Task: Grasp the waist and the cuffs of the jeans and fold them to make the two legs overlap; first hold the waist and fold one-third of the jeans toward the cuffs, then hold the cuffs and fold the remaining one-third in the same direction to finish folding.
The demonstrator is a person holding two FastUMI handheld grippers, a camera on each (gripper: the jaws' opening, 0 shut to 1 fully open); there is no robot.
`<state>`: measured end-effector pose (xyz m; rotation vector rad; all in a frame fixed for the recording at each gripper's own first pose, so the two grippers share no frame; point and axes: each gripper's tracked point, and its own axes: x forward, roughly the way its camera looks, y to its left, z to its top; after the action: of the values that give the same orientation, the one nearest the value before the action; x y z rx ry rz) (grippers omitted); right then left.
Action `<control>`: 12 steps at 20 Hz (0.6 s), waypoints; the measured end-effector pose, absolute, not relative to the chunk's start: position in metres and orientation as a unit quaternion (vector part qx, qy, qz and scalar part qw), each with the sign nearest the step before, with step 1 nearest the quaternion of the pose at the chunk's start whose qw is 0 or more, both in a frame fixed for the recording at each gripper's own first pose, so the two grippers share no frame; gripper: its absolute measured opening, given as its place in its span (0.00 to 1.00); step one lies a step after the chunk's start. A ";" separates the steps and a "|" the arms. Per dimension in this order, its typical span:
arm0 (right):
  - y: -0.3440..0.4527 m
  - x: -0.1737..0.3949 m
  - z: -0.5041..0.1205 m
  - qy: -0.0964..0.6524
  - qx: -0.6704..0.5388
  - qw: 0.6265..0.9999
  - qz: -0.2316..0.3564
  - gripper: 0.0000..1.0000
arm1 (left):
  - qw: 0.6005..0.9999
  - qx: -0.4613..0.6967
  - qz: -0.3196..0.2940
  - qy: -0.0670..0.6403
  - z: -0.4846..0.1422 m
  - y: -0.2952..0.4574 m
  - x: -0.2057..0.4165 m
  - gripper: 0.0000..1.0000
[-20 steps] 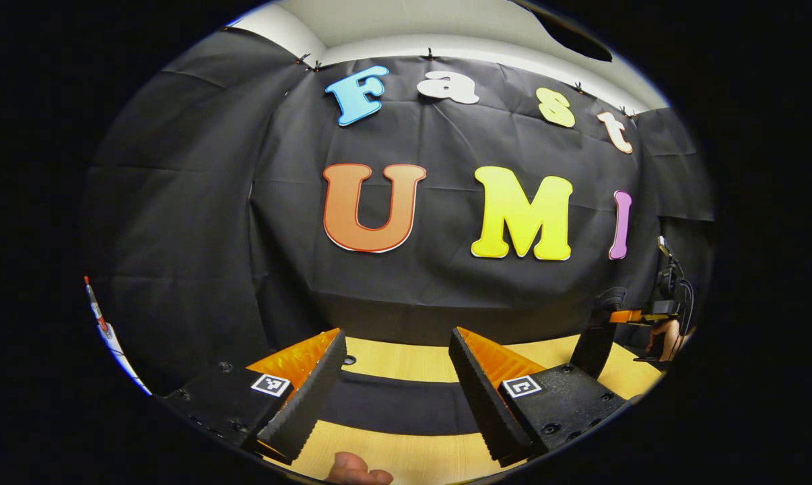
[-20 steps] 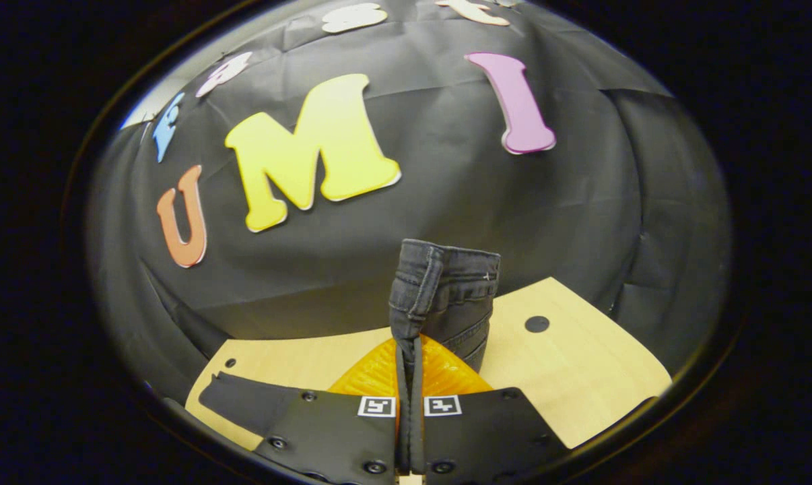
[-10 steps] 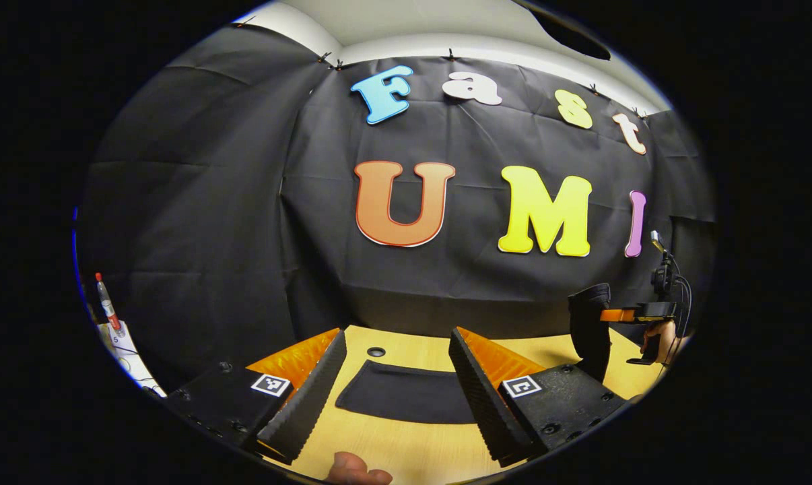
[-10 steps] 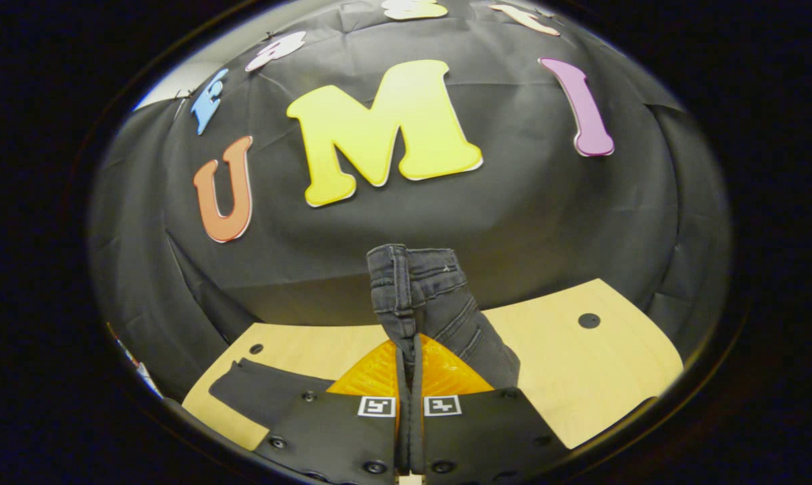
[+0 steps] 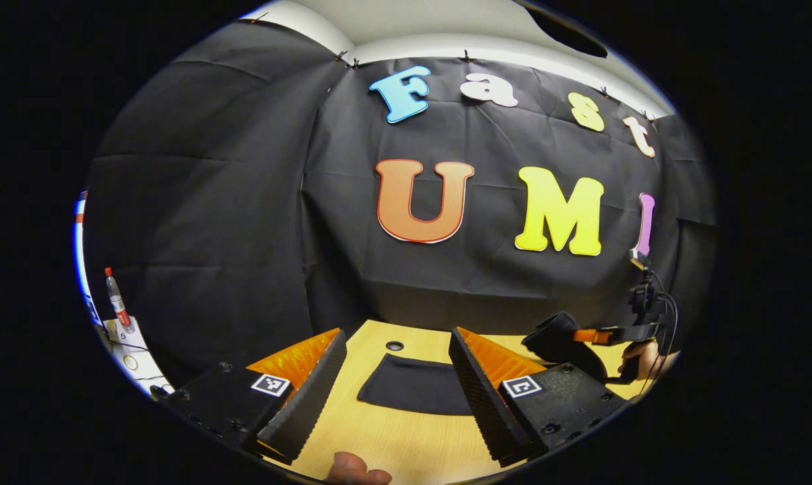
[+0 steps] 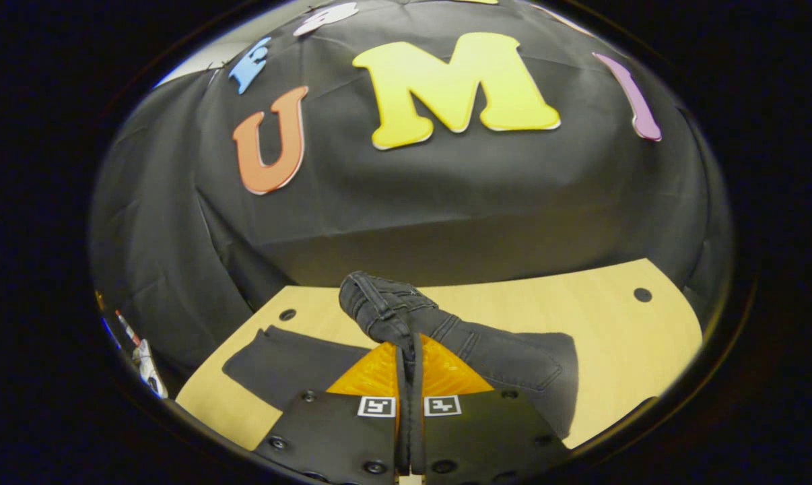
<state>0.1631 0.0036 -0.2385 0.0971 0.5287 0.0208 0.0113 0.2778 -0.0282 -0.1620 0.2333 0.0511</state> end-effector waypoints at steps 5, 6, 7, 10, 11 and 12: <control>0.049 0.134 -0.301 0.300 -0.010 0.953 0.047 0.01 | 0.989 -0.085 0.033 0.114 -0.027 0.289 0.008 0.98; 0.052 0.132 -0.310 0.302 -0.021 0.952 0.045 0.05 | 0.989 -0.085 0.034 0.114 -0.028 0.291 0.009 0.99; 0.053 0.128 -0.319 0.303 -0.028 0.952 0.045 0.01 | 0.989 -0.085 0.034 0.115 -0.028 0.291 0.010 0.99; 0.049 0.115 -0.353 0.335 -0.036 0.941 0.037 0.01 | 0.989 -0.087 0.032 0.114 -0.027 0.290 0.011 0.99; 0.047 0.111 -0.364 0.343 -0.042 0.938 0.034 0.01 | 0.989 -0.085 0.031 0.114 -0.027 0.290 0.013 0.99; 0.044 0.103 -0.372 0.352 -0.047 0.934 0.031 0.01 | 0.990 -0.084 0.029 0.114 -0.027 0.290 0.014 0.99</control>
<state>0.1034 0.0443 -0.3720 -0.0965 0.7206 0.0634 0.0137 0.2899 -0.0273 -0.1686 0.2283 0.0589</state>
